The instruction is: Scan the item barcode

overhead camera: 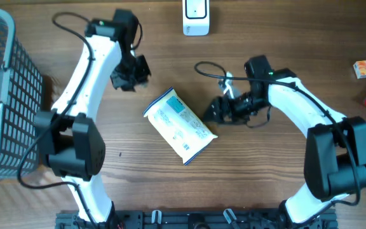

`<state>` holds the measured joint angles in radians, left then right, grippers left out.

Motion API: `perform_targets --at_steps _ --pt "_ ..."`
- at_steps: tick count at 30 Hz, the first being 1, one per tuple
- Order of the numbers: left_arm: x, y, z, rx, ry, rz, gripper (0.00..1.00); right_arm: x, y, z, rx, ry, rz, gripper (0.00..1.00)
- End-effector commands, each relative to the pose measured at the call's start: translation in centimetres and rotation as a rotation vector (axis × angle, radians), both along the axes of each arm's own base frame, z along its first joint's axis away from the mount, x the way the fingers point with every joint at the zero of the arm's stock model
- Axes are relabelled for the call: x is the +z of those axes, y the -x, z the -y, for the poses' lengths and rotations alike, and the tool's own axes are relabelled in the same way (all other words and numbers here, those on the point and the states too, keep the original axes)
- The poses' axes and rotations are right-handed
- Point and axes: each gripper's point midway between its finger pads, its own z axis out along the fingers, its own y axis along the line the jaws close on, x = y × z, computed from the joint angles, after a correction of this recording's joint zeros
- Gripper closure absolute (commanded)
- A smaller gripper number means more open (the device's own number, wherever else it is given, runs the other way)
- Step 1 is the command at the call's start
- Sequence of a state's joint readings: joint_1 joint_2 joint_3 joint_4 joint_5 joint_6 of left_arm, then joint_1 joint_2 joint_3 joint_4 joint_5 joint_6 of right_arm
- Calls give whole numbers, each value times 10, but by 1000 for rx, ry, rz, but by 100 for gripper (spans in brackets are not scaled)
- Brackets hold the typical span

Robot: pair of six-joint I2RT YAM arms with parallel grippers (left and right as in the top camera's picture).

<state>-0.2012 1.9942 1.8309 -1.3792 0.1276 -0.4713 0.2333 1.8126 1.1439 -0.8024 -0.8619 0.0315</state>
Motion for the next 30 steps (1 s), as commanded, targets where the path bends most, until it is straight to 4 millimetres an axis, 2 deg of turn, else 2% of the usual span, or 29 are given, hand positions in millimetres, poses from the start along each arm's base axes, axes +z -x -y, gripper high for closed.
perform_targets --at_steps 1,4,5,6,8,10,11,14,15,16,19,22,25,28,30 --pt "15 14 -4 60 -14 -44 48 6 -35 3 -122 66 82 0" --pt "-2 41 -1 68 -33 -157 41 5 -59 6 -225 98 113 0" --pt "-15 53 4 55 -29 -205 40 8 -67 5 -244 84 134 0" --pt "-26 62 9 46 -19 -239 34 10 -72 3 -262 74 142 0" --pt "-53 83 25 34 48 -311 27 11 -75 3 -278 66 142 0" --pt "-70 98 38 37 128 -358 23 11 -74 3 -287 70 123 1" --pt "-81 106 46 15 190 -378 25 10 -72 4 -284 74 117 0" --pt "-105 120 43 47 209 -405 43 8 -70 4 -272 79 117 0" --pt "-109 121 44 56 227 -402 62 9 -70 4 -270 78 123 0" --pt "-115 120 49 57 262 -386 77 9 -71 4 -268 75 133 0" --pt "-129 109 55 98 293 -328 94 11 -74 3 -274 69 139 0" --pt "-137 93 62 123 332 -253 96 8 -66 2 -268 81 105 0" --pt "-137 73 70 96 378 -165 96 2 -49 -6 -230 104 56 0" --pt "-135 58 76 -28 416 -62 94 -9 -34 -14 -196 143 43 0" --pt "-133 54 78 -112 437 -19 91 -26 -28 -11 -206 250 53 0"
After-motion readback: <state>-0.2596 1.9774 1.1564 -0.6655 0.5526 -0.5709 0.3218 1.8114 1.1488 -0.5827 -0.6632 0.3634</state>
